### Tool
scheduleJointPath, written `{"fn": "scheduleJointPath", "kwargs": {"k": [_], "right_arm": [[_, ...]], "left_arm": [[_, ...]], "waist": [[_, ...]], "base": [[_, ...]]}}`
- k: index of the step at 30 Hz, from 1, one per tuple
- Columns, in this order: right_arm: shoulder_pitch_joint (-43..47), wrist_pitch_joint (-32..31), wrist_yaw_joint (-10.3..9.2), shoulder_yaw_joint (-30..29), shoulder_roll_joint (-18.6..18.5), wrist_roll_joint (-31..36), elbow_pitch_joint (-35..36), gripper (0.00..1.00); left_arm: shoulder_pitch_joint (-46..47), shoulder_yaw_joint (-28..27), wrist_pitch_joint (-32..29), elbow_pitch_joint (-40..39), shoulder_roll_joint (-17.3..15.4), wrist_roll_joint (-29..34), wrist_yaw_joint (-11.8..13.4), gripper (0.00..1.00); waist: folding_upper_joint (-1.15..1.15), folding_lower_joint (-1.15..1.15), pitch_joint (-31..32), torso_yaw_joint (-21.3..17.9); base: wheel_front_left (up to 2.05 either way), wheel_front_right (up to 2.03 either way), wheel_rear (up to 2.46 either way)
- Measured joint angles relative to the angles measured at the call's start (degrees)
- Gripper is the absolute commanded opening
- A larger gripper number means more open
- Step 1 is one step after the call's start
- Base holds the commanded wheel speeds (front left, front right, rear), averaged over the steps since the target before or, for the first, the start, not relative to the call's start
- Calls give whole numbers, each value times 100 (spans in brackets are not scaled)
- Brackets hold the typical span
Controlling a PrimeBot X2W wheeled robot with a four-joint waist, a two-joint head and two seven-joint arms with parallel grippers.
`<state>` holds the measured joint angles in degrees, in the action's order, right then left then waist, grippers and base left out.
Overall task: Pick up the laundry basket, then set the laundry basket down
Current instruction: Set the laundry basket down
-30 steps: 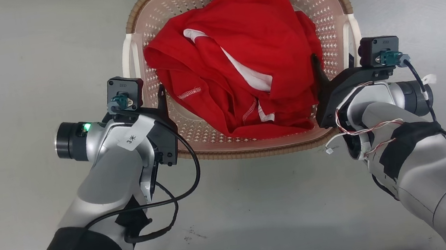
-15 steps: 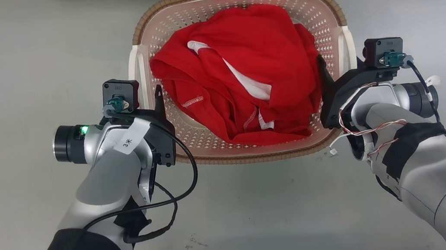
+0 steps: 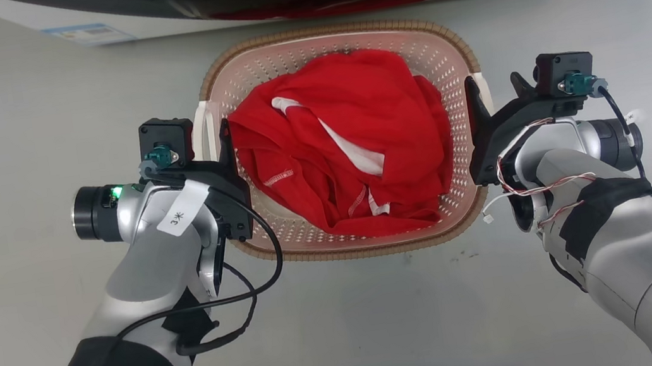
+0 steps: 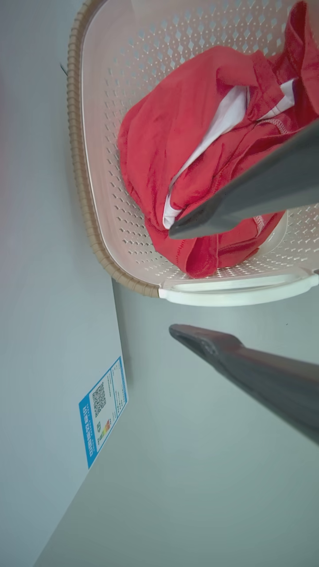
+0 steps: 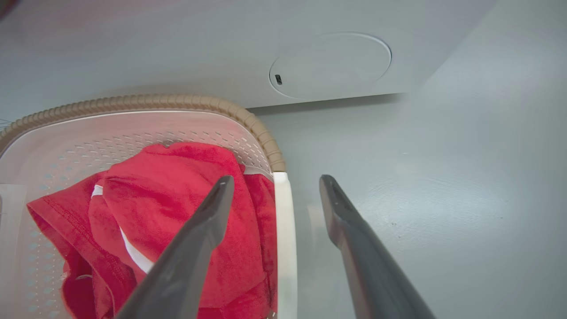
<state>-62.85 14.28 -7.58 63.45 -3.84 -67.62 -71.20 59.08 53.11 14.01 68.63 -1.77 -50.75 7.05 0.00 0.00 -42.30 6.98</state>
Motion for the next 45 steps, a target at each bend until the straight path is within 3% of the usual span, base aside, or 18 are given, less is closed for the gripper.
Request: {"fn": "scheduleJointPath", "kwargs": {"k": [7, 15, 32, 45], "right_arm": [[1, 0, 0, -126, -9, 189, 209, 100], [196, 1, 0, -327, -123, 557, 632, 100], [1862, 0, 0, -1512, -476, 1414, 1715, 100], [3428, 1, 0, -2570, -631, 2380, 2871, 100]], "left_arm": [[-216, -179, 30, -159, -166, 0, 1, 100], [-662, -447, 30, -853, -222, 202, 1, 100], [-2646, -1829, 30, -2325, -628, 1216, 5, 100], [-4387, -2937, 30, -3702, -651, 2303, 7, 100]], "waist": [[0, 0, 342, -94], [0, 0, 782, -189], [0, -1, 2120, -271], [0, -1, 3123, -269]], "base": [[0, 0, 0], [0, 0, 0], [0, 0, 0], [0, 0, 0]]}}
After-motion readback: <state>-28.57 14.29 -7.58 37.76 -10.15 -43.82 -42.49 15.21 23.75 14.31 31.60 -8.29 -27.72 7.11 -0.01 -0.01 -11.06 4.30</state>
